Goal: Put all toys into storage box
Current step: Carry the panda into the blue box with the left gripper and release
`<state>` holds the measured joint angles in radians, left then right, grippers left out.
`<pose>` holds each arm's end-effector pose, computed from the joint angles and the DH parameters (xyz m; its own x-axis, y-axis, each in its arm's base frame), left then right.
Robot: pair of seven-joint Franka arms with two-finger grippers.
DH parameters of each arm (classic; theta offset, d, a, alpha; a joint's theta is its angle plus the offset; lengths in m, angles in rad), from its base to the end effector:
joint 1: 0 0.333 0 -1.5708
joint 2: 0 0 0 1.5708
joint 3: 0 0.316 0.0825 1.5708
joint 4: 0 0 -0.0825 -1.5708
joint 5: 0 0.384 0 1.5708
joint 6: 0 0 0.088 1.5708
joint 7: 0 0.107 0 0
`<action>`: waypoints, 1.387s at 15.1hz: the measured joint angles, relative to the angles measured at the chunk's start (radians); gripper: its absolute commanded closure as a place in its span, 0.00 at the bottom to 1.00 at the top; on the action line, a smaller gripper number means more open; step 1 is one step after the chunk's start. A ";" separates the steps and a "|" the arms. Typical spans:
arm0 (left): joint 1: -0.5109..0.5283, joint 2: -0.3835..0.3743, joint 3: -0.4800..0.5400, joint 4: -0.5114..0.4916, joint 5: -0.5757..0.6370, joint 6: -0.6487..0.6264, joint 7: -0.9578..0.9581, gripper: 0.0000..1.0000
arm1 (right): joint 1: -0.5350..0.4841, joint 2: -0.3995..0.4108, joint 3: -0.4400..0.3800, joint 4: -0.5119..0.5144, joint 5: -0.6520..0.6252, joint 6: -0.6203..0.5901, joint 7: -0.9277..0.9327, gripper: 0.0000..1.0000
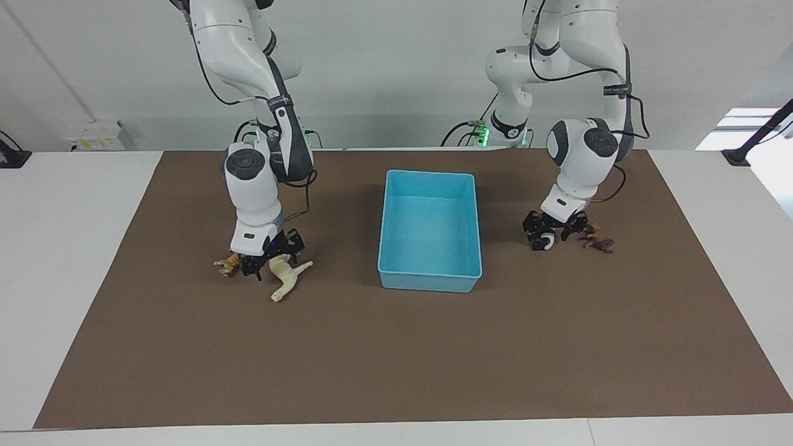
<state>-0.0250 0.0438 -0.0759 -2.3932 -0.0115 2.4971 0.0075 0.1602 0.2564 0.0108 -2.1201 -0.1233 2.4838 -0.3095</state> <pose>0.4996 -0.0506 0.3045 0.9933 -0.0986 0.0602 -0.0994 -0.9950 0.0103 0.5757 0.0998 0.3009 0.8355 0.5446 0.0732 0.5359 -0.8371 0.1100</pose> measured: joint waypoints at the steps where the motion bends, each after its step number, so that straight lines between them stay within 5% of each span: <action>1: 0.000 0.002 0.000 0.000 0.000 0.001 0.000 0.12 | 0.002 0.011 0.001 0.000 0.000 0.006 0.000 0.00; 2: -0.001 0.005 -0.001 0.000 0.000 0.001 -0.003 0.24 | 0.004 0.020 0.002 0.000 0.000 0.011 0.000 0.03; 3: -0.005 0.008 -0.001 -0.001 0.000 0.002 -0.013 0.36 | 0.004 0.025 0.003 0.000 0.000 0.011 0.000 0.30; 4: -0.010 0.014 -0.001 -0.001 0.000 0.003 -0.027 0.53 | 0.004 0.027 0.003 0.000 0.000 0.011 0.000 0.85; 5: -0.016 0.020 -0.002 -0.001 0.000 0.007 -0.038 0.71 | 0.004 0.027 0.003 0.000 0.000 0.011 0.000 1.00; 7: -0.023 0.022 -0.001 0.000 0.000 0.017 -0.050 0.80 | 0.004 0.027 0.003 0.000 0.000 0.011 0.002 1.00; 11: -0.023 0.023 -0.001 0.022 0.000 0.003 -0.058 0.81 | 0.004 0.025 0.005 0.002 0.000 0.009 0.003 1.00; 14: -0.028 0.024 -0.004 0.160 0.000 -0.162 -0.123 0.81 | 0.004 0.025 0.004 0.012 0.000 -0.019 0.003 1.00; 18: -0.142 0.020 -0.008 0.415 -0.001 -0.438 -0.365 0.81 | -0.002 -0.014 -0.005 0.108 0.000 -0.201 0.005 1.00; 21: -0.294 0.017 -0.019 0.501 -0.001 -0.518 -0.592 0.79 | -0.010 -0.085 -0.009 0.213 0.000 -0.410 0.005 1.00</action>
<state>-0.3188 0.0608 -0.0954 -1.8920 -0.0128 1.9787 -0.5841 0.1498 0.1709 0.0022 -1.9073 -0.1234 2.0738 -0.3048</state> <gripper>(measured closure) 0.802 0.586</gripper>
